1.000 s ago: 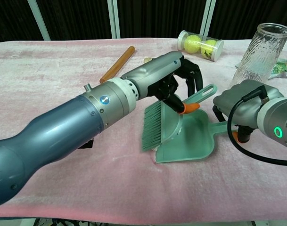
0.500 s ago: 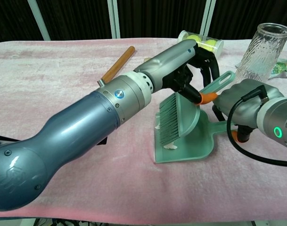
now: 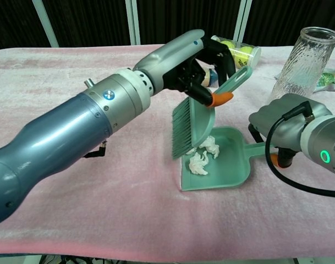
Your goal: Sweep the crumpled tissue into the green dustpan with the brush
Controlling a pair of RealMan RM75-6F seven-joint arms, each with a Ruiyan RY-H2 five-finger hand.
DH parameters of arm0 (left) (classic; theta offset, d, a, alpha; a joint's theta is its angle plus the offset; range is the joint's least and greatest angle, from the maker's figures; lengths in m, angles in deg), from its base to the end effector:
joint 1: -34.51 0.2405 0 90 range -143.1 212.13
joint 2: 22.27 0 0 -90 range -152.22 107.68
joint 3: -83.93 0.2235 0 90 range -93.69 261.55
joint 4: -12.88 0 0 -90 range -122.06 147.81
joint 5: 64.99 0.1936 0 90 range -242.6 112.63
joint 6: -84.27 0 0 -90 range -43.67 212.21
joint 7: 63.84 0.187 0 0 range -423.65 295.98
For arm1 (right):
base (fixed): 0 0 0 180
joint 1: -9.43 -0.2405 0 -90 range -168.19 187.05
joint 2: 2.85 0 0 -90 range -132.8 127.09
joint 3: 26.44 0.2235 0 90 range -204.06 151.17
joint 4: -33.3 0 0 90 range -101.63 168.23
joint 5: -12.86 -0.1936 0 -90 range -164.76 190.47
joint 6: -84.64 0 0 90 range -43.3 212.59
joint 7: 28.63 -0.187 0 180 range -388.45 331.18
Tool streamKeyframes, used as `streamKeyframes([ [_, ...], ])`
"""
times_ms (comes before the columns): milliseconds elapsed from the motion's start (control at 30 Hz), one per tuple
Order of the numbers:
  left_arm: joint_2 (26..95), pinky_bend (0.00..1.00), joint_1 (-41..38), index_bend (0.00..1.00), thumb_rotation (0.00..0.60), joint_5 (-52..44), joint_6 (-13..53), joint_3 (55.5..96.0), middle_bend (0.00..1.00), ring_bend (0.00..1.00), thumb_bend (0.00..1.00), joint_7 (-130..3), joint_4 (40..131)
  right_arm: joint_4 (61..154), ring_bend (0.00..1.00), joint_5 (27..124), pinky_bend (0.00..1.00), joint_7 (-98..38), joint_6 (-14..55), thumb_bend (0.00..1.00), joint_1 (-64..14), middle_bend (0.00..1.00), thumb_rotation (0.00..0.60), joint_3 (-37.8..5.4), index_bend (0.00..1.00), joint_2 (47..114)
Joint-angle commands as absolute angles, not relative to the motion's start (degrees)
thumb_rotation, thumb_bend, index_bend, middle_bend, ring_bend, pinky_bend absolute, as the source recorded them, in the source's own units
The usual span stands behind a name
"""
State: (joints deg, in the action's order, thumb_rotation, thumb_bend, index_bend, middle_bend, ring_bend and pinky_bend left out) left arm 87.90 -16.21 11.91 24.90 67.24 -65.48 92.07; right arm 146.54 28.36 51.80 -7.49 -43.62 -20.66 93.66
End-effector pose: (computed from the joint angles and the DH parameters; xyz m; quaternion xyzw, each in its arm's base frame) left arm 0.0395 0.3144 -0.0743 -0.6711 -0.4412 -0.5667 0.1839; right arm -0.1130 -0.2735 -0.0300 0.7864 -0.3001 0.0306 0.5390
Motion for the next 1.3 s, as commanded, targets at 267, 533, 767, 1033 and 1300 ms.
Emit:
streamKeyframes([
  [267,86.63,0.97,-14.7,0.6,0.6,10.6,26.23,69.3,0.67,0.85,0.44,-65.97,90.62,146.35,0.63,28.4,0.75,51.98,-7.55,0.4,-43.58,0.52,0.6,-20.59,0.58,94.16],
  [533,90.85,0.97,-15.47,0.6,0.6,10.84,26.28,69.57,0.67,0.85,0.44,-67.03,86.75,146.32,0.63,28.46,0.75,52.06,-7.34,0.4,-43.5,0.52,0.6,-20.6,0.58,94.04],
  [767,94.94,0.97,-17.29,0.6,0.6,12.15,25.49,68.25,0.67,0.85,0.44,-67.42,83.4,146.56,0.63,28.62,0.75,52.29,-7.34,0.4,-43.68,0.52,0.6,-20.4,0.58,94.37],
  [1033,97.66,0.97,-19.14,0.6,0.6,12.6,24.75,65.77,0.66,0.85,0.44,-68.52,81.47,146.99,0.63,28.76,0.75,52.48,-7.84,0.4,-43.77,0.52,0.6,-20.17,0.58,94.61],
  [1300,97.24,0.97,-19.15,0.6,0.6,13.11,24.07,65.44,0.66,0.85,0.44,-69.07,82.04,147.48,0.63,29.02,0.75,52.21,-8.3,0.4,-43.69,0.52,0.6,-19.84,0.58,94.6],
])
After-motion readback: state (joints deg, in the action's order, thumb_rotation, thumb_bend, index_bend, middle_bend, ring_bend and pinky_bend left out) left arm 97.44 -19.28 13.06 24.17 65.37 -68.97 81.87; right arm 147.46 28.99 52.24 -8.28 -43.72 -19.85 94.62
